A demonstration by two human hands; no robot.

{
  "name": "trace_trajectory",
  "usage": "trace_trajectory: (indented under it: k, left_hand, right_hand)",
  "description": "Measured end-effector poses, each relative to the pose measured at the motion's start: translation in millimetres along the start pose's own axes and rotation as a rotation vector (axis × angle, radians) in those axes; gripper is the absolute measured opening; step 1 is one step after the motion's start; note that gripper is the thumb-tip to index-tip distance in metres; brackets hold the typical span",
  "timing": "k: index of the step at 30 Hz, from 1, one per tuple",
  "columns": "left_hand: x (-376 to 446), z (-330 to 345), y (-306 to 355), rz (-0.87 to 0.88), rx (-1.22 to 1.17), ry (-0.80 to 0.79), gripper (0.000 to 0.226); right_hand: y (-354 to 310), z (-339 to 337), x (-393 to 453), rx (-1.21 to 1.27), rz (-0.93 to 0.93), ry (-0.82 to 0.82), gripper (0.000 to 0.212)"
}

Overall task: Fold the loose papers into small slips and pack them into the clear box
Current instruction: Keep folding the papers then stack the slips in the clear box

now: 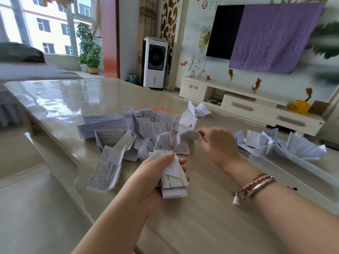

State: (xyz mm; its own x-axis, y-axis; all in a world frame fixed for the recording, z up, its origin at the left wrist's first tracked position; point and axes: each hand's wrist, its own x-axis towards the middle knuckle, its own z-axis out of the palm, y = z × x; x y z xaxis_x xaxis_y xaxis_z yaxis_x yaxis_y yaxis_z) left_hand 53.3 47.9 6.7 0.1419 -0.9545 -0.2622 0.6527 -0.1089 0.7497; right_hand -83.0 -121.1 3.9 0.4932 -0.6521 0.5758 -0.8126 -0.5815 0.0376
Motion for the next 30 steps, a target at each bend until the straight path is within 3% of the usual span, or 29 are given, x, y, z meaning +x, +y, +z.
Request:
trace_trajectory:
  k: [2, 5, 8, 11, 15, 19, 25, 30]
  left_hand:
    - [1, 1, -2, -0.001, 0.009, 0.004, 0.021]
    - [1, 3, -5, 0.016, 0.015, 0.014, 0.027]
    - [1, 7, -7, 0.035, 0.019, 0.042, 0.022]
    - [-4, 13, -7, 0.013, 0.050, 0.026, 0.015]
    - [-14, 21, -7, 0.016, 0.136, -0.098, 0.022]
    - [-11, 20, -10, -0.022, -0.002, -0.057, 0.023]
    - [-5, 19, -17, -0.010, 0.054, -0.057, 0.076]
    - [-5, 9, -9, 0.015, 0.159, -0.064, 0.050]
  right_hand:
    - [5, -20, -3, 0.079, 0.105, 0.120, 0.019]
    - [4, -59, -15, 0.430, 0.146, 0.218, 0.007]
    - [-8, -98, -33, 0.909, 0.089, 0.085, 0.012]
    - [-20, -113, -49, 1.114, 0.053, -0.140, 0.015]
    - [-34, -93, -61, 0.997, 0.044, -0.352, 0.014]
    - [-43, -85, -62, 0.903, 0.020, -0.291, 0.014]
    - [-54, -82, -56, 0.754, 0.051, -0.246, 0.014]
    - [-50, -75, -41, 0.807, 0.145, -0.250, 0.016]
